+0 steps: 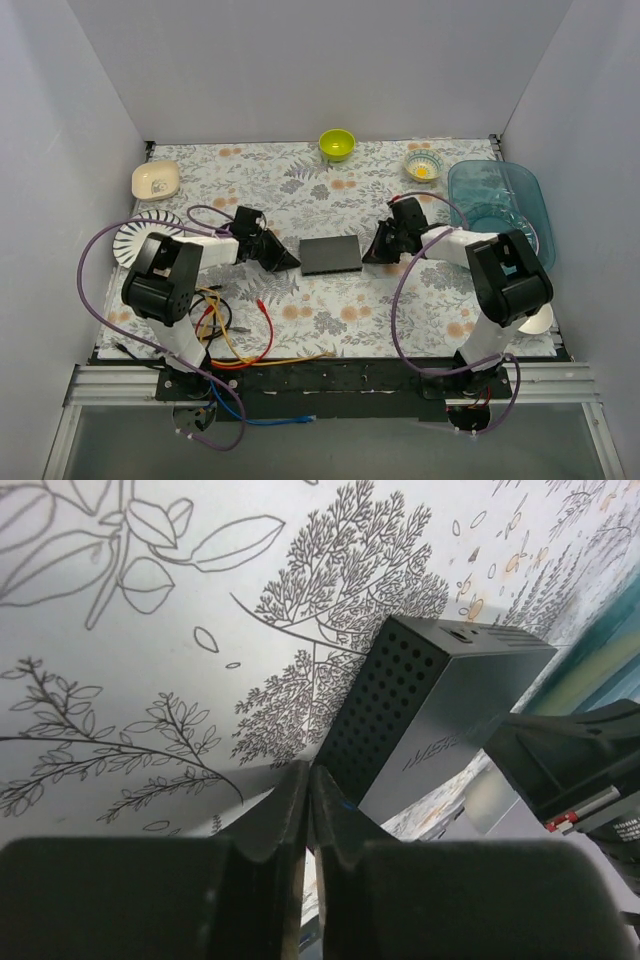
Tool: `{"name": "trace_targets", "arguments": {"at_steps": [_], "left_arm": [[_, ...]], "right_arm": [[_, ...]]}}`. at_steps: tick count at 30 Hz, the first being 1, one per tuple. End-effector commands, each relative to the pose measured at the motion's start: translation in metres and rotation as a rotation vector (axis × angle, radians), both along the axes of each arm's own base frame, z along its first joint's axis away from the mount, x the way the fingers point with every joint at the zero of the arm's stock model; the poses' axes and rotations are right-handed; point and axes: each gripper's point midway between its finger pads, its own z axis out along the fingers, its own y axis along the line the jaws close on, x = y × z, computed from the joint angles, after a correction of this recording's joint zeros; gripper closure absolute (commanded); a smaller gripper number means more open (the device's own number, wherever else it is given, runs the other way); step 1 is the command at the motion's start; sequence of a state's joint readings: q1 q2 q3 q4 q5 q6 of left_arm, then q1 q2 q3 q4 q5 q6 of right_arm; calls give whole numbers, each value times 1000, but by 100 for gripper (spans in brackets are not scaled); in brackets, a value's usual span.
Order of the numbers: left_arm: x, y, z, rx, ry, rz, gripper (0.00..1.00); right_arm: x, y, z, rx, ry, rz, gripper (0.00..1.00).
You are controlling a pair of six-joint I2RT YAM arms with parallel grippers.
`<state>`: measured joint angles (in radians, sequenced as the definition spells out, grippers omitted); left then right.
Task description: Pull the plug from the switch port
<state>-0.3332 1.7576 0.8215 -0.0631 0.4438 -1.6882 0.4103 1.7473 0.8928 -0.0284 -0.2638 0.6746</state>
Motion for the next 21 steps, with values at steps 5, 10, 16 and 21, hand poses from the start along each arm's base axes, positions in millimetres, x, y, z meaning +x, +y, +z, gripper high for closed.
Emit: {"name": "trace_targets", "arguments": {"at_steps": [5, 10, 16, 21], "left_arm": [[42, 58, 70, 276, -163, 143, 59], [33, 75, 97, 357, -211, 151, 2], [13, 65, 99, 278, -214, 126, 2], [5, 66, 100, 309, -222, 106, 2]], "right_arm": [[12, -52, 102, -283, -332, -95, 51], [1, -52, 171, -338, -579, -53, 2], [-49, -43, 179, -304, -677, 11, 1], [-74, -54, 179, -269, -801, 13, 1]]}}
